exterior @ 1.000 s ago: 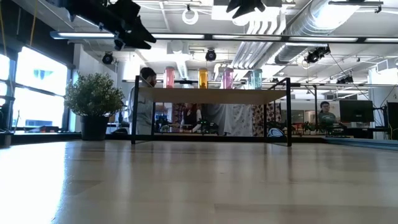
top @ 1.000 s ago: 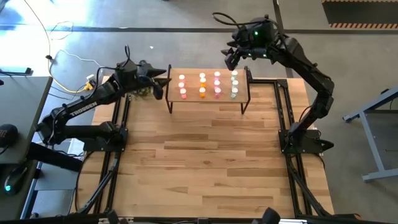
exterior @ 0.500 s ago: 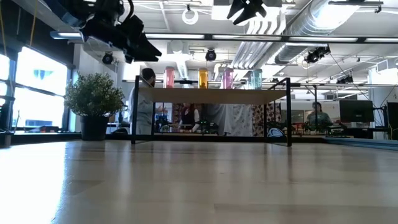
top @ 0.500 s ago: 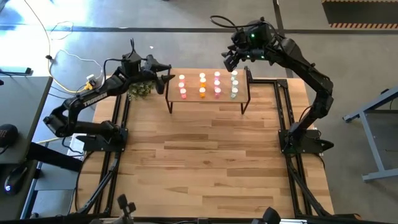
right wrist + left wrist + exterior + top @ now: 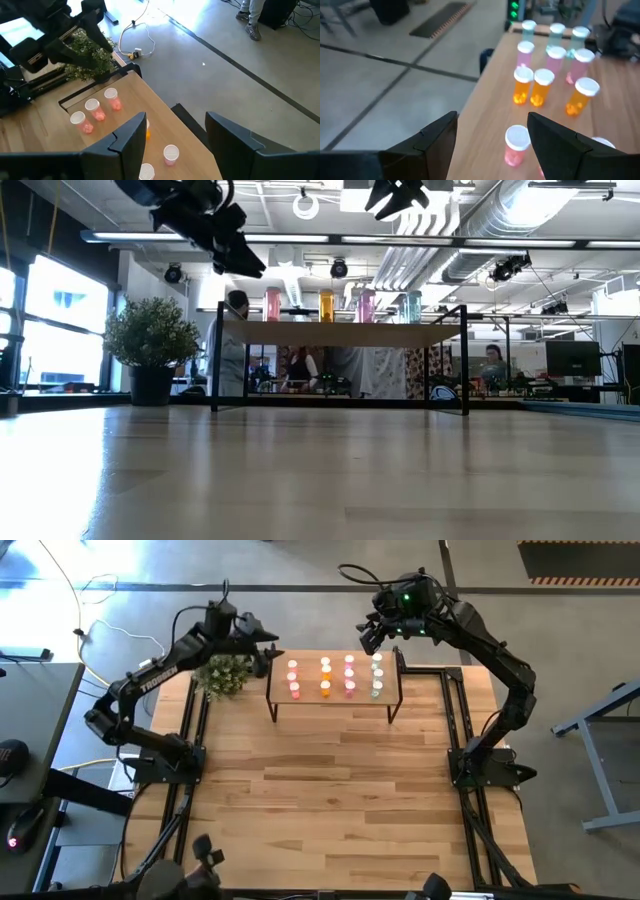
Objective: Pick and place medicine bottles onto shelf by color
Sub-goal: Adjust the pink pill bottles on the shelf
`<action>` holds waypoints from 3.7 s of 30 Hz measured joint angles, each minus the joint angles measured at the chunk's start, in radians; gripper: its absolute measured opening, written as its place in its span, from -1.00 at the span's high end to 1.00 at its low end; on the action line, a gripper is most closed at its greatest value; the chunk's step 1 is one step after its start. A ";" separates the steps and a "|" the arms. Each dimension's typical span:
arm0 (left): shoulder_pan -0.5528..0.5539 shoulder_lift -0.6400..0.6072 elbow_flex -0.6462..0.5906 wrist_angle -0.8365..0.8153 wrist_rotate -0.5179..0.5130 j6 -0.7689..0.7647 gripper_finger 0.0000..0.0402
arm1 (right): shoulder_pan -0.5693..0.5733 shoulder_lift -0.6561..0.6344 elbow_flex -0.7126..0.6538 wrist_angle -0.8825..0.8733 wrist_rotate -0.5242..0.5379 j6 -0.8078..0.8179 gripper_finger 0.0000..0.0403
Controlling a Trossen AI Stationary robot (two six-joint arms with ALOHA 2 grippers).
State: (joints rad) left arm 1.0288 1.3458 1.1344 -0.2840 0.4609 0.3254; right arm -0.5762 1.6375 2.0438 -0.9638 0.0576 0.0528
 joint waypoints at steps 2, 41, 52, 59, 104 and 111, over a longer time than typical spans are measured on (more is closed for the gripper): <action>0.014 0.035 0.055 -0.071 0.040 0.035 -0.15 | 0.000 0.000 0.000 0.000 0.001 0.000 0.03; -0.058 0.207 0.170 -0.265 0.022 0.189 0.02 | 0.000 -0.001 0.000 -0.004 0.000 -0.001 0.03; -0.074 0.230 0.170 -0.252 -0.030 0.194 0.02 | 0.000 -0.001 0.000 -0.004 -0.001 -0.001 0.03; -0.074 0.230 0.170 -0.244 -0.046 0.195 0.02 | 0.000 -0.001 0.000 -0.004 -0.001 -0.001 0.03; -0.102 0.168 0.170 -0.239 -0.147 0.172 0.03 | 0.000 -0.001 0.000 -0.004 0.000 0.000 0.03; -0.101 0.107 0.170 -0.280 -0.081 0.124 0.03 | 0.000 -0.001 0.000 -0.004 0.000 0.000 0.03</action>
State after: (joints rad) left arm 0.9278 1.4526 1.3041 -0.5637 0.3802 0.4494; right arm -0.5762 1.6367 2.0434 -0.9681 0.0572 0.0526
